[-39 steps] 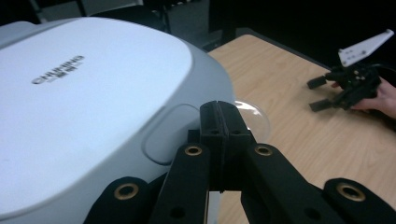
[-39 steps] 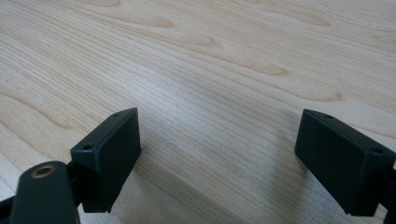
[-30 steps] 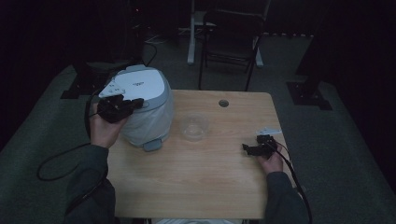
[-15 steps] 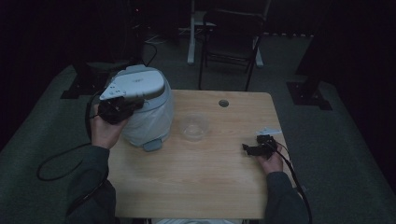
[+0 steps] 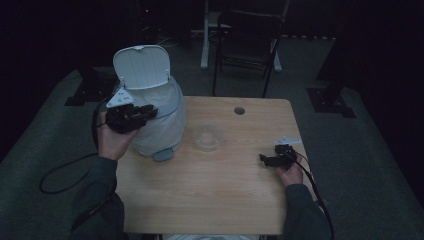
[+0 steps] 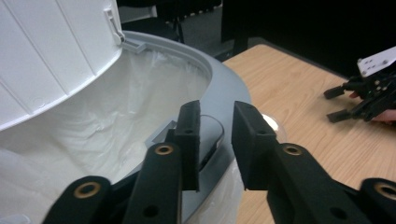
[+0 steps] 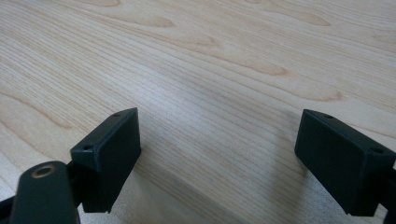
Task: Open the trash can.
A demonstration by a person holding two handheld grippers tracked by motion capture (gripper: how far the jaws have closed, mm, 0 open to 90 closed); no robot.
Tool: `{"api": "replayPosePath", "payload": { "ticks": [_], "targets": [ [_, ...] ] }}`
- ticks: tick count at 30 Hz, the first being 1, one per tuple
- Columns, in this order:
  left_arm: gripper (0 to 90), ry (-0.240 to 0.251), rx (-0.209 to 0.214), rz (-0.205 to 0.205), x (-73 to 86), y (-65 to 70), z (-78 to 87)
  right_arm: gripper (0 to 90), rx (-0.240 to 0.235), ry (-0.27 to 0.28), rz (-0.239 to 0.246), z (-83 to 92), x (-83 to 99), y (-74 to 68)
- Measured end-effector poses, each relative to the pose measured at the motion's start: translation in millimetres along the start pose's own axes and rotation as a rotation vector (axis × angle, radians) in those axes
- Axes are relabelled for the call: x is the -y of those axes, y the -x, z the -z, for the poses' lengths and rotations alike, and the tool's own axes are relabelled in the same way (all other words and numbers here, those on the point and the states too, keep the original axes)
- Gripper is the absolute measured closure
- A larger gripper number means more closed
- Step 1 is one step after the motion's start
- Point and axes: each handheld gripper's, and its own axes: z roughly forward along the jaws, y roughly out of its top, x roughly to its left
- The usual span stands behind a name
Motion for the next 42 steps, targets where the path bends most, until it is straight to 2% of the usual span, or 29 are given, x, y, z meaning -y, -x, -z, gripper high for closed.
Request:
{"api": "replayPosePath", "payload": {
  "ticks": [6, 17, 35, 42],
  "targets": [
    [68.1, 0.025, 0.014, -0.007, -2.5, 4.6, 1.6, 13.5, 0.0, 0.001, 0.001, 0.0, 0.0, 0.0],
    [63.2, 0.041, 0.054, -0.026, -6.8, 16.5, -8.0, 13.5, 0.0, 0.002, 0.0, -0.1, 0.0, 0.0],
    [63.0, 0.028, 0.059, -0.034, -3.1, 18.3, -14.3, 13.5, 0.0, 0.001, 0.001, 0.0, 0.0, 0.1],
    [63.0, 0.016, 0.066, -0.046, -2.6, 24.0, -20.5, 13.5, 0.0, 0.001, 0.001, 0.0, 0.0, 0.1]
  ]
}}
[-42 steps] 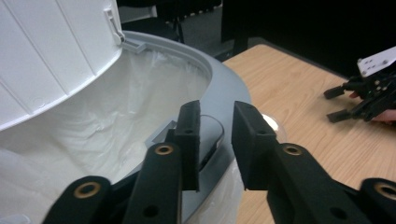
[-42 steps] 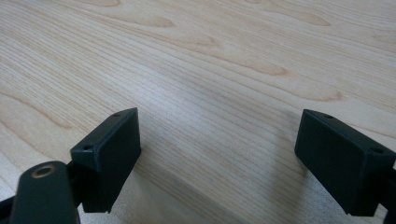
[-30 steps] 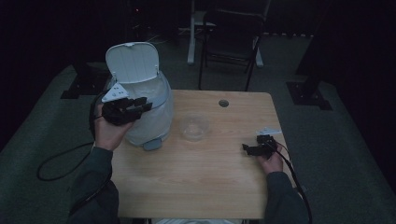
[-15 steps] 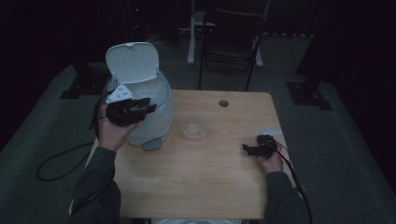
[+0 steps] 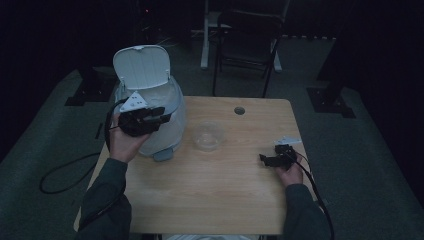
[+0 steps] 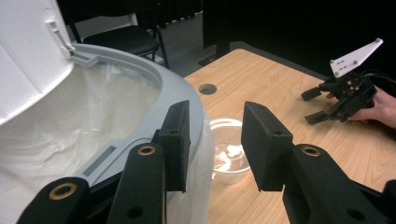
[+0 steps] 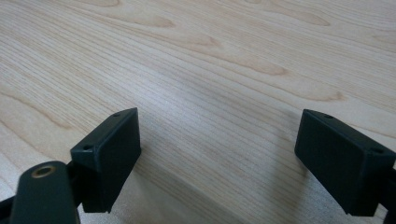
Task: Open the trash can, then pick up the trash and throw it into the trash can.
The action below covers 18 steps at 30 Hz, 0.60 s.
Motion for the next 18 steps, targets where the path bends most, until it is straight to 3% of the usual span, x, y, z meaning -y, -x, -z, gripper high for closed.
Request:
{"api": "replayPosePath", "payload": {
  "ticks": [15, 18],
  "targets": [
    [59.8, 0.009, 0.022, -0.014, 1.7, 7.2, -8.5, 13.5, 0.0, 0.0, 0.0, 0.0, 0.0, 0.0],
    [59.0, -0.007, 0.03, -0.025, 4.4, 12.3, -17.9, 13.5, 0.0, -0.001, -0.001, 0.0, 0.0, -0.1]
  ]
}}
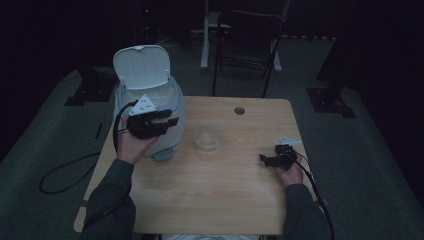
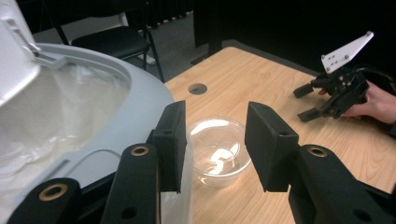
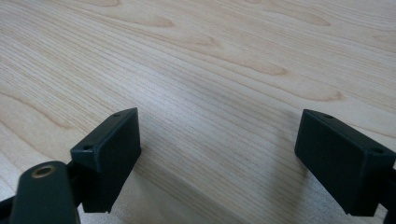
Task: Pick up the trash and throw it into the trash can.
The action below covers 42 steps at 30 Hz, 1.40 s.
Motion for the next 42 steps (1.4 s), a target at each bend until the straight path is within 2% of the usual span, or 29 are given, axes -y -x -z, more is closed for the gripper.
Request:
{"api": "replayPosePath", "payload": {
  "ticks": [5, 15, 20, 21, 28, 35, 38, 42],
  "targets": [
    [58.6, -0.028, 0.013, -0.023, 2.5, 7.2, -10.9, 13.5, 0.0, -0.001, 0.0, 0.0, 0.0, 0.0],
    [56.5, -0.039, 0.018, -0.051, 10.0, 20.0, -31.0, 13.5, 0.0, 0.0, 0.0, 0.0, 0.1, 0.0],
    [55.0, -0.063, 0.031, -0.058, 19.9, 25.5, -52.2, 13.5, 0.0, -0.001, 0.001, 0.0, 0.0, 0.0],
    [55.0, -0.063, 0.031, -0.058, 19.9, 25.5, -52.2, 13.5, 0.0, -0.001, 0.001, 0.0, 0.0, 0.0],
    [55.0, -0.101, 0.05, -0.043, 34.3, 31.4, -79.9, 13.5, -0.001, 0.001, -0.001, -0.1, 0.1, -0.1],
    [55.4, -0.126, 0.068, 0.002, 51.1, 35.2, -108.9, 13.5, 0.0, 0.001, 0.002, -0.1, 0.1, 0.1],
    [59.1, -0.149, 0.063, 0.018, 58.9, 35.0, -120.3, 13.5, -0.001, 0.0, 0.001, 0.0, 0.0, 0.0],
    [77.2, -0.171, 0.068, 0.041, 65.5, 33.7, -130.1, 13.5, 0.0, 0.0, 0.002, 0.0, 0.1, 0.0]
  ]
}}
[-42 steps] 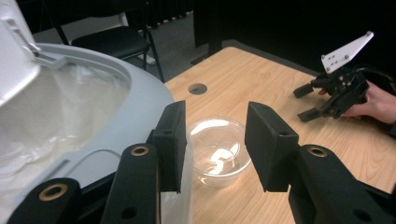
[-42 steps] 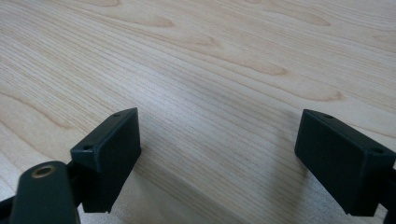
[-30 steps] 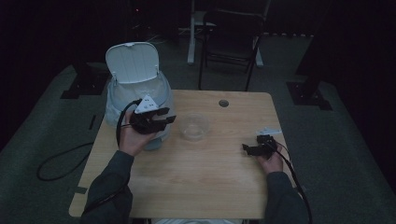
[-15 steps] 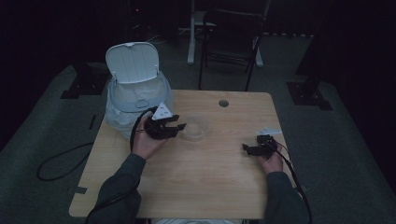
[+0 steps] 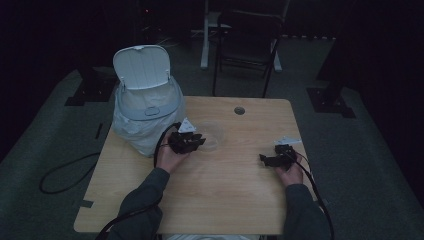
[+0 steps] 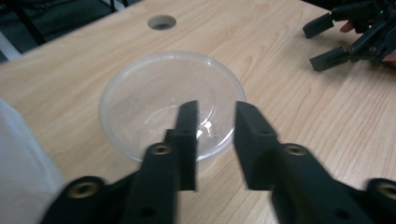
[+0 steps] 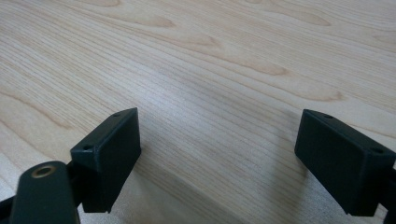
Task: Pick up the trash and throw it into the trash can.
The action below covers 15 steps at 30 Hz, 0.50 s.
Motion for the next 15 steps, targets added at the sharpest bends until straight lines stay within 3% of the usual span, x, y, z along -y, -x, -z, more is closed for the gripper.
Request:
{"api": "replayPosePath", "payload": {
  "ticks": [6, 15],
  "targets": [
    [86.1, -0.026, -0.006, 0.019, -0.7, -0.2, -13.4, 13.5, 0.0, 0.001, -0.001, -0.1, 0.0, 0.0],
    [86.0, -0.063, 0.007, 0.022, 6.3, 4.1, -26.9, 13.5, 0.0, 0.0, 0.0, 0.0, 0.0, 0.0]
  ]
}}
